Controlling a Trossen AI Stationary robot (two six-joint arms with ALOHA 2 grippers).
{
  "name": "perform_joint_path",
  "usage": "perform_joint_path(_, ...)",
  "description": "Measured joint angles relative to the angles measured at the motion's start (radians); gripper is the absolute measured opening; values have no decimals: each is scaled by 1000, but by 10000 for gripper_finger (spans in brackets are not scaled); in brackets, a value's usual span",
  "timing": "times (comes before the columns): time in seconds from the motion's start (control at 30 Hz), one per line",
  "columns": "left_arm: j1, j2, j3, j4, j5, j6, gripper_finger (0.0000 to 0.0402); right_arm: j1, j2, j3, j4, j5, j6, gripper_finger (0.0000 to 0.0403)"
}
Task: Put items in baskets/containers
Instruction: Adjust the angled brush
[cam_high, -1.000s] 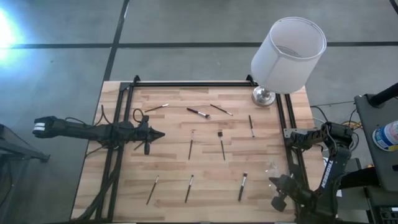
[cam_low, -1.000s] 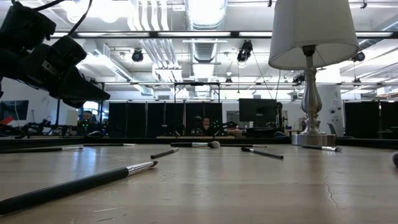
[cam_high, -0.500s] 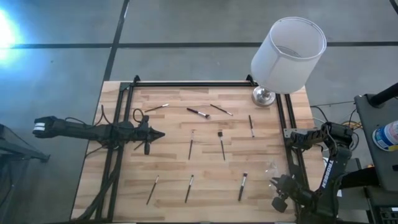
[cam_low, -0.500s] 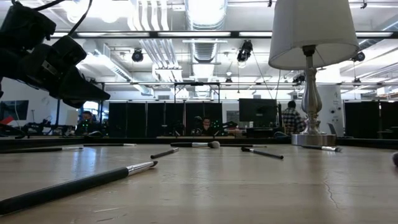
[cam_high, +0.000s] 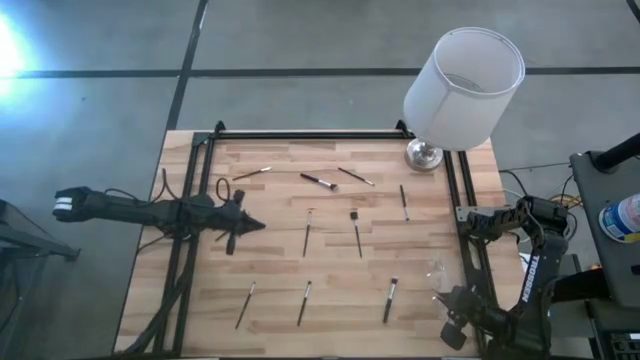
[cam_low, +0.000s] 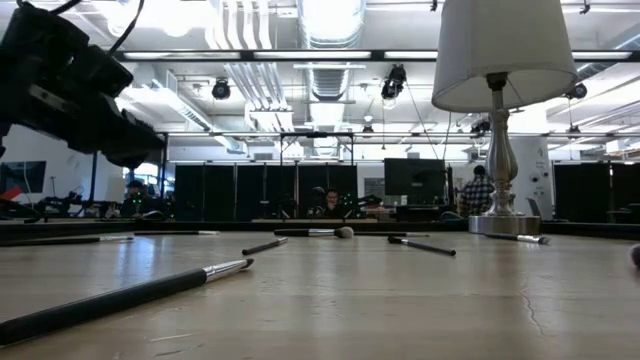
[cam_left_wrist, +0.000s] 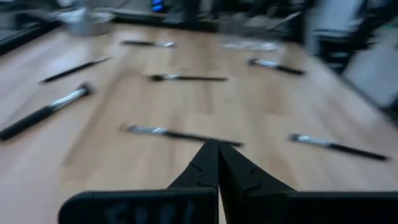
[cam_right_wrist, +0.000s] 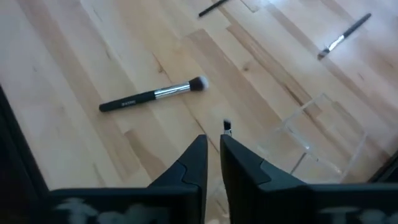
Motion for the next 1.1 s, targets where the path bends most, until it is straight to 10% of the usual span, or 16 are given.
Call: perform_joint_path(1.1,0,41,0,65,108,16,0,-201,-11,-7,96,-286,-68,222)
